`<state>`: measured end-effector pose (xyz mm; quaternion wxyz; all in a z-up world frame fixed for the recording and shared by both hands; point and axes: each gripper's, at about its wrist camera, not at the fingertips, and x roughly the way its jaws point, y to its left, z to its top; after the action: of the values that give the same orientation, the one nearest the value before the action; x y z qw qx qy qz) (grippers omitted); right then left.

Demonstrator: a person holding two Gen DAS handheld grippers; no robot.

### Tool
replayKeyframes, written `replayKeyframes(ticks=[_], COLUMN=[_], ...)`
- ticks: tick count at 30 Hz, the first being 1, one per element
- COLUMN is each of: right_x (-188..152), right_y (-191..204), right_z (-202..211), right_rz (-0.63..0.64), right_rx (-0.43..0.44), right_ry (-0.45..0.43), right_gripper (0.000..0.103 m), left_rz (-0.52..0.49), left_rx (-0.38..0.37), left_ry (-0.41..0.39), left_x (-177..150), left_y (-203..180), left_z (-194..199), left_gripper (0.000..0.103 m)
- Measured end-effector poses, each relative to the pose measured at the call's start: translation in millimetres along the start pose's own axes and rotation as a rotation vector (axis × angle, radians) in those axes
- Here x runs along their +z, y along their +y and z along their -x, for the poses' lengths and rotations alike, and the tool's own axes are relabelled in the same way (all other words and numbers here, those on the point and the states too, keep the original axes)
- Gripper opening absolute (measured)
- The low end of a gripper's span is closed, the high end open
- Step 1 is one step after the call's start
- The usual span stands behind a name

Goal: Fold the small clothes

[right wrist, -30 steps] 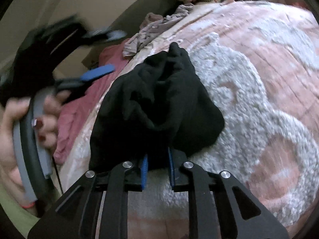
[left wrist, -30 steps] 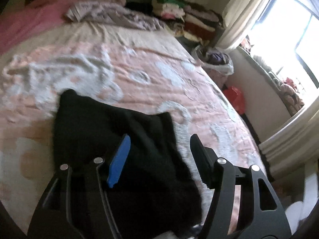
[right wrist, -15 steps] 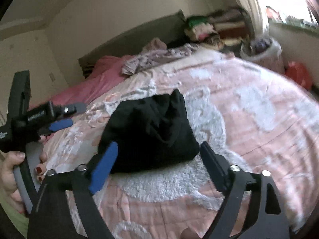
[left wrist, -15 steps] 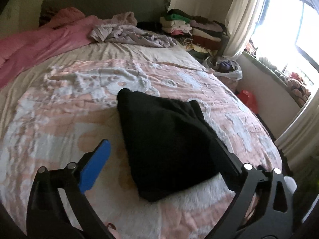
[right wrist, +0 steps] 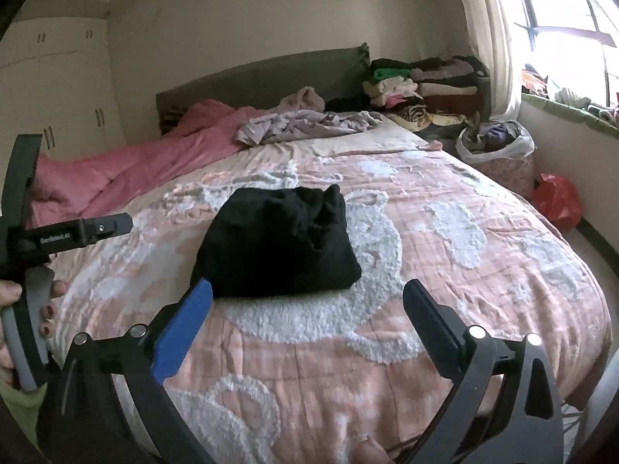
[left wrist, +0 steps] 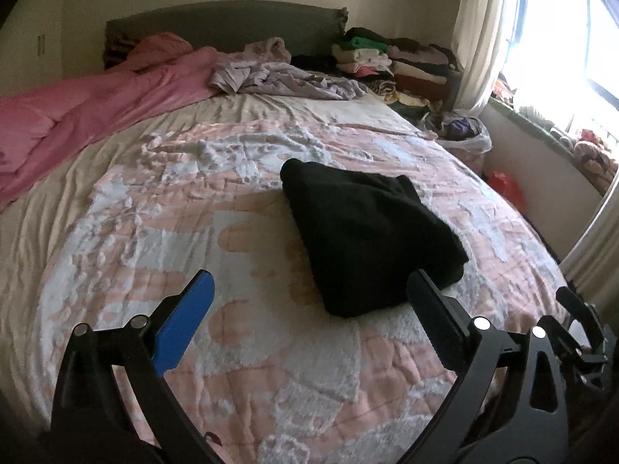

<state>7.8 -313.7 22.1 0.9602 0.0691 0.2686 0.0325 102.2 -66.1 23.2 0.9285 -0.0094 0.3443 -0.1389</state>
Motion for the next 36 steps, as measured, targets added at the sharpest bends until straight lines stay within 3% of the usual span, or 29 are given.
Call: replayKeyframes(ticks=[14,36], right_x=[-11,-15], right_y=[10,11], right_z=[-8,-13], right_rz=[0.040,0.049], right_rx=[-0.046,-0.046], right_ry=[0.055,0.075], right_gripper=[0.098,0.098], left_rz=[-0.055,-0.038], left_rx=[0.010,0.010], left_ry=[0.062,0.082], left_x=[-47,-53], left_y=[-16,-16], left_z=[-3,-7], left_gripper=[0.093,0.093])
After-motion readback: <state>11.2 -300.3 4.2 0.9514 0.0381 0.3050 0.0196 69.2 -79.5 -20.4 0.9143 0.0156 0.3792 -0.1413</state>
